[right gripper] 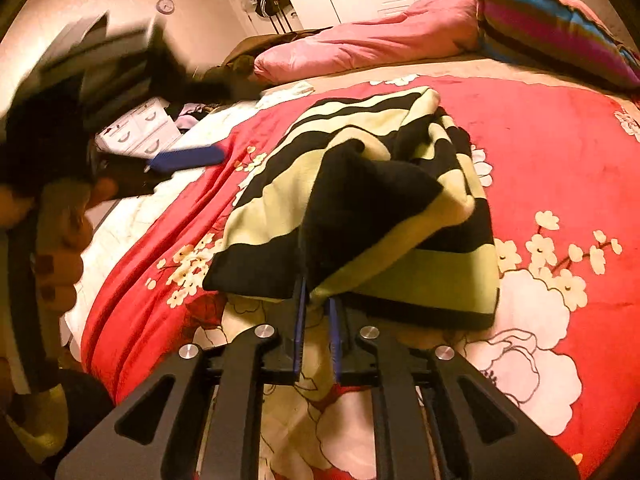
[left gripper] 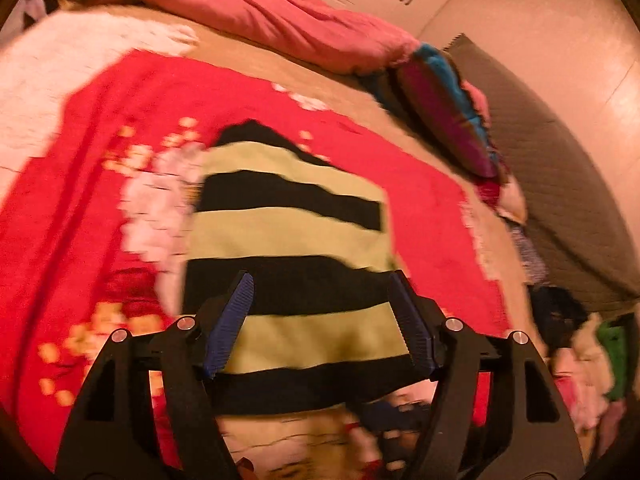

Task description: Fold small clothes

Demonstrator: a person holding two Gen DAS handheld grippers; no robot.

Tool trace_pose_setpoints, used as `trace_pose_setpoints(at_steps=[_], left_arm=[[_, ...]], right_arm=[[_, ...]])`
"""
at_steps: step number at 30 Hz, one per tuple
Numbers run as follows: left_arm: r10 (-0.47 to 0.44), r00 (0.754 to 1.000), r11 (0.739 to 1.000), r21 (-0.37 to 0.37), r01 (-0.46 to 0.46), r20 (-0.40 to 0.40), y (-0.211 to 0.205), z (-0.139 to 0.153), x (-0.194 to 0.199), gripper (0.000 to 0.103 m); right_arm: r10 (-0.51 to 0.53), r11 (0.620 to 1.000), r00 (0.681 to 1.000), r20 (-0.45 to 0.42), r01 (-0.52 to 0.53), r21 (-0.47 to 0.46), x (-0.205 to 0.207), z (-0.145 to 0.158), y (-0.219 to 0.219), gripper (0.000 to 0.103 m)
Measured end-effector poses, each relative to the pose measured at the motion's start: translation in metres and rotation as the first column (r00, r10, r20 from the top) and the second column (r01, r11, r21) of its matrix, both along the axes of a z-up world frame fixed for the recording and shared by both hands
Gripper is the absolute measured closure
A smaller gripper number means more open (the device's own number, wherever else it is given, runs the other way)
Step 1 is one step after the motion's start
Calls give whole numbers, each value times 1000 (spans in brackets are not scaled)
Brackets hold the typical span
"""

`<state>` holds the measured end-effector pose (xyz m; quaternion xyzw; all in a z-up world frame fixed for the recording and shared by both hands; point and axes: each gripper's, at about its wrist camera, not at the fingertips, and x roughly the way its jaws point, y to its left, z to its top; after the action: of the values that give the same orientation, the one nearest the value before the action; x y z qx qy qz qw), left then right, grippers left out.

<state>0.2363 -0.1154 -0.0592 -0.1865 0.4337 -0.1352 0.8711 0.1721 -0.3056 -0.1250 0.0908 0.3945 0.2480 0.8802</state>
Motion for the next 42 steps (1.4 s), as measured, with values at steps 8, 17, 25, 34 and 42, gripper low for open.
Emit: trace_pose_setpoints(at_steps=[8,17,25,34,42], left_arm=[[33,998,993,111,-38,51,16,7,-14,36],[54,992,981,181,-73,110,20,23,-23,26],[89,989,968,225,-114,117,33,19,-27,17],[135,987,950,271,-153,86,36,-24,-28,16],[90,993,956,274,-108,77,24,-45,-29,16]], right_arm=[[-67,997,998,-16,68,25,-10,11,-30,73],[-174,983,985,-13,175,56,-15,39,-70,48],[-149,985,989,-5,149,86,3,65,-82,24],[-105,984,982,-159,125,124,92,62,-66,29],[-99,990,956,-276,122,66,155,29,-47,32]])
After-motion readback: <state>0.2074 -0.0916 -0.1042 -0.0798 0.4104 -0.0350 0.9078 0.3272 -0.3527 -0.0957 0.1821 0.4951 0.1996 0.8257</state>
